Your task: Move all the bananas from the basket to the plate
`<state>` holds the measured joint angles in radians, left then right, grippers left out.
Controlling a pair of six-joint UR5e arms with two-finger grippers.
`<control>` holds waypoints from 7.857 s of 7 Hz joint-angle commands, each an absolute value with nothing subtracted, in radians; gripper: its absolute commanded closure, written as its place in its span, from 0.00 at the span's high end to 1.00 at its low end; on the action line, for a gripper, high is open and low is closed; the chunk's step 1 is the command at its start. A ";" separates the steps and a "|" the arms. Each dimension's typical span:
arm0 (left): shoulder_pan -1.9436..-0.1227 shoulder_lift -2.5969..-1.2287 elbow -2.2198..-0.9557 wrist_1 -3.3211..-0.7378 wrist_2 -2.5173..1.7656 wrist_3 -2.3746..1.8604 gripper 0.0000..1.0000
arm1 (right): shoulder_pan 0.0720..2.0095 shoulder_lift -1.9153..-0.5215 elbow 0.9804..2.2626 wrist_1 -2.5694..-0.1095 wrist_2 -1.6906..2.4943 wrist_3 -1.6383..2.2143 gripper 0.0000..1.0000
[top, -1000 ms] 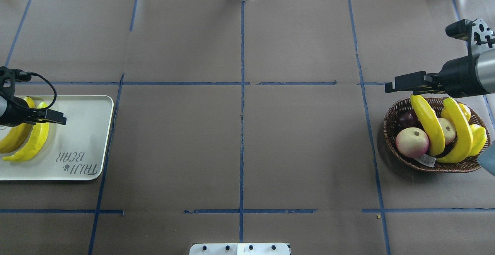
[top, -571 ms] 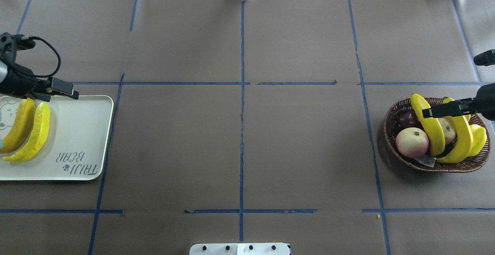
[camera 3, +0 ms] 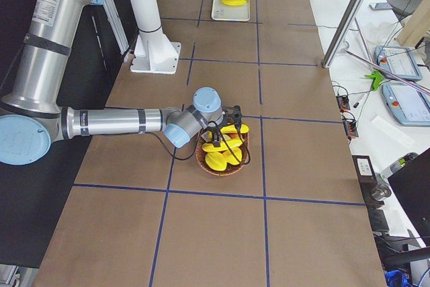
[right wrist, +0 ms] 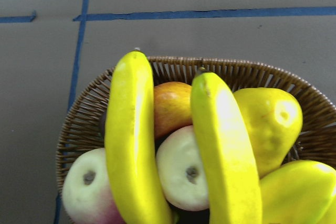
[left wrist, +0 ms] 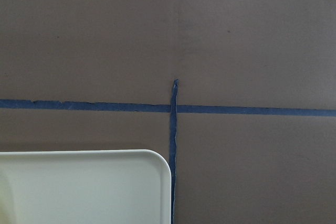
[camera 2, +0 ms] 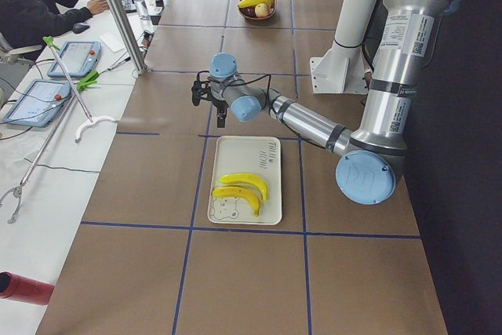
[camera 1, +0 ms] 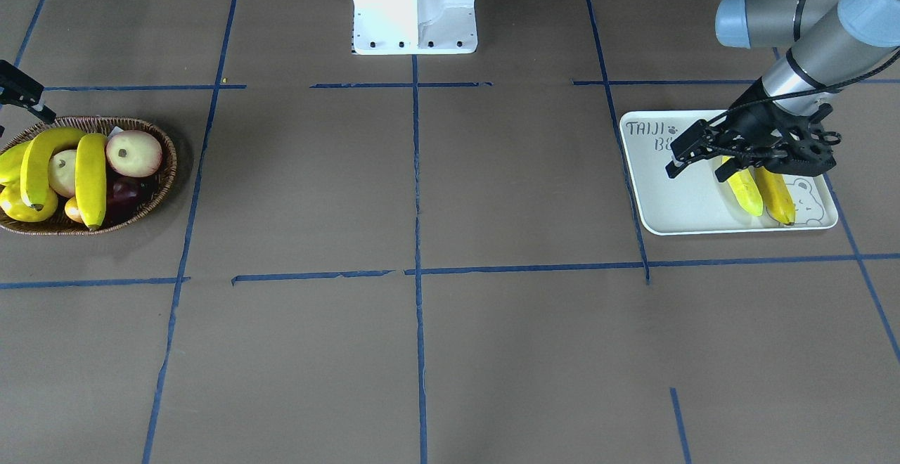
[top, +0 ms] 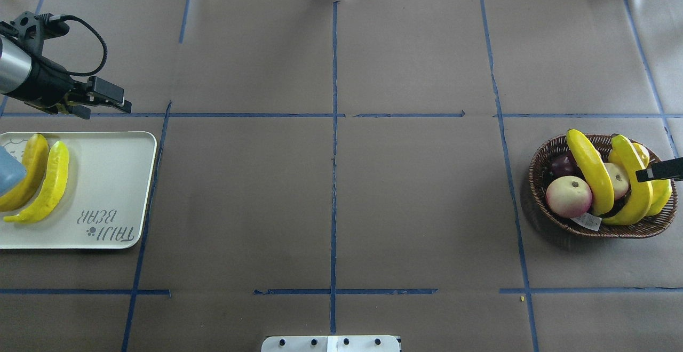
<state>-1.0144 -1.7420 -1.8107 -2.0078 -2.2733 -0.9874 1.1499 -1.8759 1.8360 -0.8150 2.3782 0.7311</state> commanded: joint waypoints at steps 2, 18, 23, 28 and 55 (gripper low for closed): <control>-1.012 -1.752 -1.813 -2.005 -2.273 -1.002 0.99 | 1.155 -1.864 1.775 -0.779 2.390 0.784 0.99; -1.006 -1.756 -1.816 -2.005 -2.269 -1.012 0.99 | 1.107 -1.827 1.726 -0.726 2.390 0.778 0.00; -1.005 -1.756 -1.822 -2.006 -2.270 -1.014 0.99 | 1.305 -1.899 1.923 -0.707 2.543 0.767 0.00; -0.925 -1.966 -1.796 -2.023 -2.270 -1.309 0.99 | 0.925 -1.364 1.910 -0.910 2.226 1.201 0.01; -0.900 -1.856 -1.800 -1.900 -2.071 -1.145 0.00 | 0.768 -1.281 2.114 -1.189 2.071 1.353 1.00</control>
<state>-0.8672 -2.0198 -1.6962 -1.9847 -2.0813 -1.3017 0.7329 -1.2506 2.1135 -1.1812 2.0519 1.3547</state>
